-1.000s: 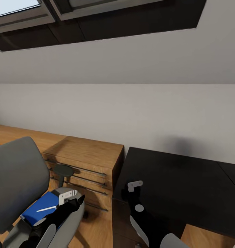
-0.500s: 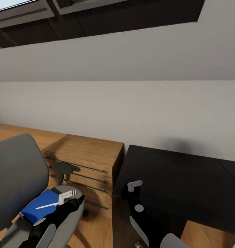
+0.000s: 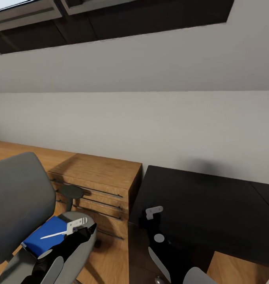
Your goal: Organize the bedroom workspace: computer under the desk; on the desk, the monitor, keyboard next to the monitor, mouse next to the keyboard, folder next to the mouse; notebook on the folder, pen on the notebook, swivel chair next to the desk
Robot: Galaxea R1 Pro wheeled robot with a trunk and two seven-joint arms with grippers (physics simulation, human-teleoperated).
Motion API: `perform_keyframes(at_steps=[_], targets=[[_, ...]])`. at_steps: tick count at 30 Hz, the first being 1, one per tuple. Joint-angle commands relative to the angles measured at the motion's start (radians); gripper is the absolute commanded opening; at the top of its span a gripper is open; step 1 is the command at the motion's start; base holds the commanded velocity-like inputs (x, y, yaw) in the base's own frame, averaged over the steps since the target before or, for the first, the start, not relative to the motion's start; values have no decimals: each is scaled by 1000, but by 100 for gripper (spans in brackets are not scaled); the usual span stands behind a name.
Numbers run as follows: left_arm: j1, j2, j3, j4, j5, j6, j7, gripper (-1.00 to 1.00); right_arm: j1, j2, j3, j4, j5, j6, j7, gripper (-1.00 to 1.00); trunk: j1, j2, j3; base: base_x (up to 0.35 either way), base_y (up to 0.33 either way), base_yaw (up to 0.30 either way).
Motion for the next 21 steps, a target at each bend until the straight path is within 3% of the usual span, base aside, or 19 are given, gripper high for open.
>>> perform_keyframes(at_steps=[1,17,18,21], targets=[[-1,1,-3,-2,11,2,10,100,-1,-1,6,5,-24,-7,-5,-100,0,0,-1,110,0,0],[-1,3,-3,0,11,2,7,100,-1,-1,6,5,-24,-7,-5,-100,0,0,-1,37,0,0],[-1,3,-3,0,11,2,7,100,-1,-1,6,5,-24,-7,-5,100,0,0,-1,0,0,0],[-1,4,-3,0,11,2,7,100,-1,-1,6,4,-24,-8,-5,100,0,0,-1,0,0,0]])
